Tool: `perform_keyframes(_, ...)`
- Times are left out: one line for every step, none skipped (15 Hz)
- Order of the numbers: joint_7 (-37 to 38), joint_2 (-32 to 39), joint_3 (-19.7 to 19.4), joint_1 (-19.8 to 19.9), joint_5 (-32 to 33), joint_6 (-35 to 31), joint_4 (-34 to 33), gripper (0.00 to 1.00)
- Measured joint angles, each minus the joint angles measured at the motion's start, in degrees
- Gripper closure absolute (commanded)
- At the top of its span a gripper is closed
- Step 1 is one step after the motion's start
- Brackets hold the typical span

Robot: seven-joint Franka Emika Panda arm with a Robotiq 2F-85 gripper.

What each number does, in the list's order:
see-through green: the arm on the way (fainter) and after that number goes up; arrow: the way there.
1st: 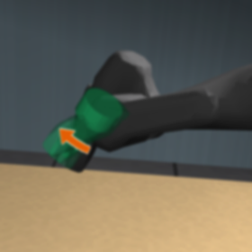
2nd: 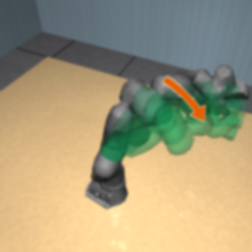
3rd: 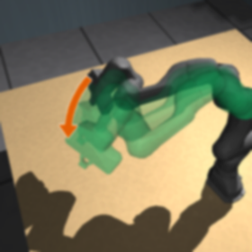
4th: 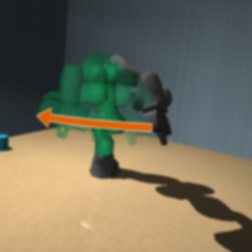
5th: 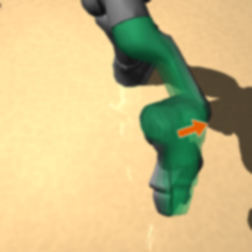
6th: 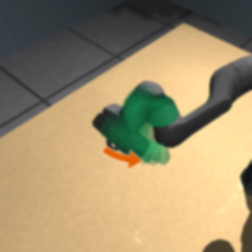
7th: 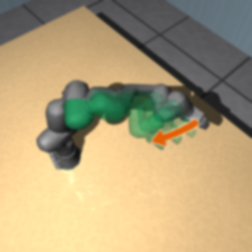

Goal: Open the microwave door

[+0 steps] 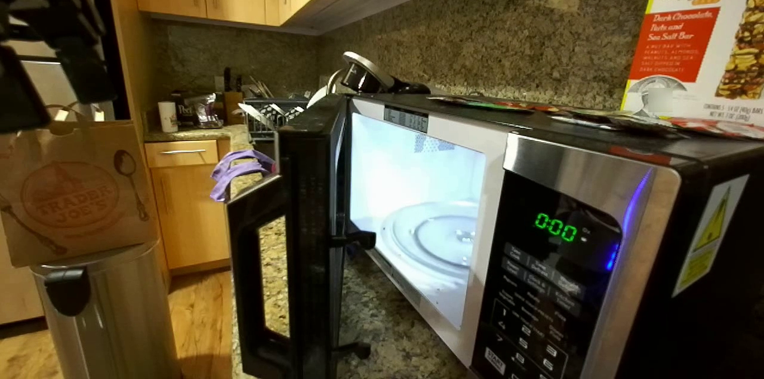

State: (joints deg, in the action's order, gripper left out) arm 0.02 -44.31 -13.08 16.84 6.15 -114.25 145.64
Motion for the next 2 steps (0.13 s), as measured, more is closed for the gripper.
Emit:
perform_keyframes(0.0,0.0,0.0,0.0,0.0,0.0,0.0,0.0)
perform_keyframes(0.0,0.0,0.0,0.0,0.0,0.0,0.0,0.0)
